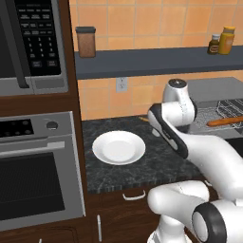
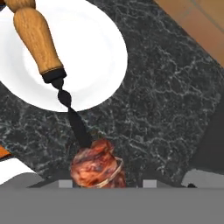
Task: Pick up the kebab skewer and baguette bread, and place them inside the toaster oven. Close the toaster oven door and start by setting the timer.
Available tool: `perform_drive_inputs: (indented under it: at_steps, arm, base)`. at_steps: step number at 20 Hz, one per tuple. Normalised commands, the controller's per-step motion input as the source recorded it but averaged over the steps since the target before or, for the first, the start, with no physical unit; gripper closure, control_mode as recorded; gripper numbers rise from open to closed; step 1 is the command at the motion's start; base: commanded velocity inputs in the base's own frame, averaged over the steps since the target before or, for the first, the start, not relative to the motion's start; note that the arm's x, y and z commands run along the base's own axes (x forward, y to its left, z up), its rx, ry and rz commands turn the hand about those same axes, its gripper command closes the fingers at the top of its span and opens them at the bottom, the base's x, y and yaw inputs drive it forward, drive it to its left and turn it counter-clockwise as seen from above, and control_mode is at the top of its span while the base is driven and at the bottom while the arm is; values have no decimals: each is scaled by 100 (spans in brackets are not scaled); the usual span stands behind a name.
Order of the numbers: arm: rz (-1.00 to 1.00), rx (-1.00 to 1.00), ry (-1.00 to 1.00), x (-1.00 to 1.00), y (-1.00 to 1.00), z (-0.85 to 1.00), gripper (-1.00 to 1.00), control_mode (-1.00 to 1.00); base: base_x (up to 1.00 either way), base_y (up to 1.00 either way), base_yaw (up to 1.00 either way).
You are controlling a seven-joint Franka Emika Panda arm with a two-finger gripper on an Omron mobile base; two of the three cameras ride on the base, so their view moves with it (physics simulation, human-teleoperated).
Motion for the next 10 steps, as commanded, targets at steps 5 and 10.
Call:
perform_drive_inputs:
  at_steps: [5,10]
  arm:
    - [17,0,-10,-58,-99,43,100,-100]
    - [18,0,-11,-51,-100,35,100,-100]
  base:
    - [0,0,0]
    - [0,0,0]
